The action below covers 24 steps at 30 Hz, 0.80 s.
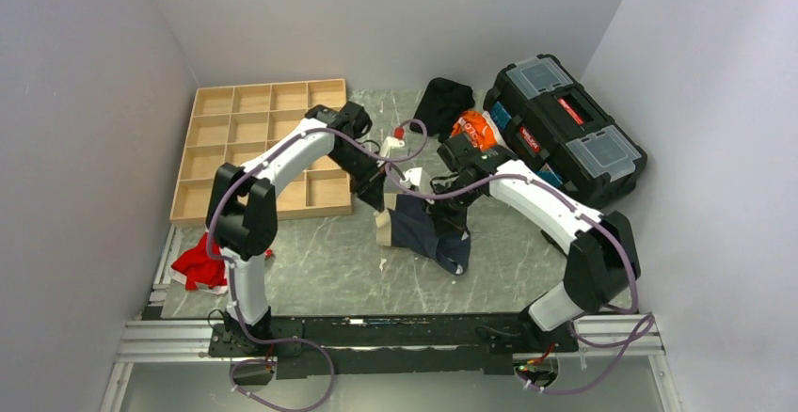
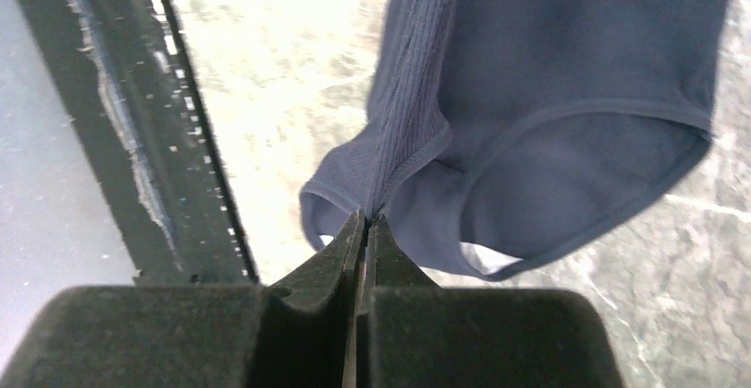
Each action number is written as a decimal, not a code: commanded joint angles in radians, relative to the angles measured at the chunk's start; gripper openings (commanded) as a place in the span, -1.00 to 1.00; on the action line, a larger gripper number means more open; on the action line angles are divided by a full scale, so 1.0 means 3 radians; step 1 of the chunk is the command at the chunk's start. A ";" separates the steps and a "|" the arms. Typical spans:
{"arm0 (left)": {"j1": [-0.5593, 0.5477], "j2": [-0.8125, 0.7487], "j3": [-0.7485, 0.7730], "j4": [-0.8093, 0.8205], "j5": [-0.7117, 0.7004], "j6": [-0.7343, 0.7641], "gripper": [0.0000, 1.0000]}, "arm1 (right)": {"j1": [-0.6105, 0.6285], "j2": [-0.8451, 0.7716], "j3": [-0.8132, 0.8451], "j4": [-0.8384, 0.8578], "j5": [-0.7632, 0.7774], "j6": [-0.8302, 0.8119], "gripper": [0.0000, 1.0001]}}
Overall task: Roll the underwear
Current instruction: Fold the underwear at the center of the board.
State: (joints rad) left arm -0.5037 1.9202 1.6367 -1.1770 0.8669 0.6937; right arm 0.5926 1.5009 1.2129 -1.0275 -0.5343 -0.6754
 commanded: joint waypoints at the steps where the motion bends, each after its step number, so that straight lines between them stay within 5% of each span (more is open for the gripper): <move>1: 0.0047 0.0323 0.0483 -0.0093 -0.0243 0.0009 -1.00 | -0.0223 0.0181 0.0200 0.0017 0.0255 -0.0075 -1.00; 16: 0.0130 0.1002 0.1059 0.0629 -0.0721 -0.0660 -1.00 | -0.0586 0.0915 0.0767 0.0191 0.0603 -0.0355 -0.89; 24: 0.0116 0.1246 0.1186 0.0820 -0.0836 -0.0765 -1.00 | -0.0677 0.1251 0.0774 0.0404 0.0701 -0.0427 -0.54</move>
State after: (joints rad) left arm -0.4740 2.2761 1.9629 -0.9668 0.6552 0.4828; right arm 0.4038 1.8549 1.4246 -0.9325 -0.3515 -0.7849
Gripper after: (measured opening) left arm 0.010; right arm 0.197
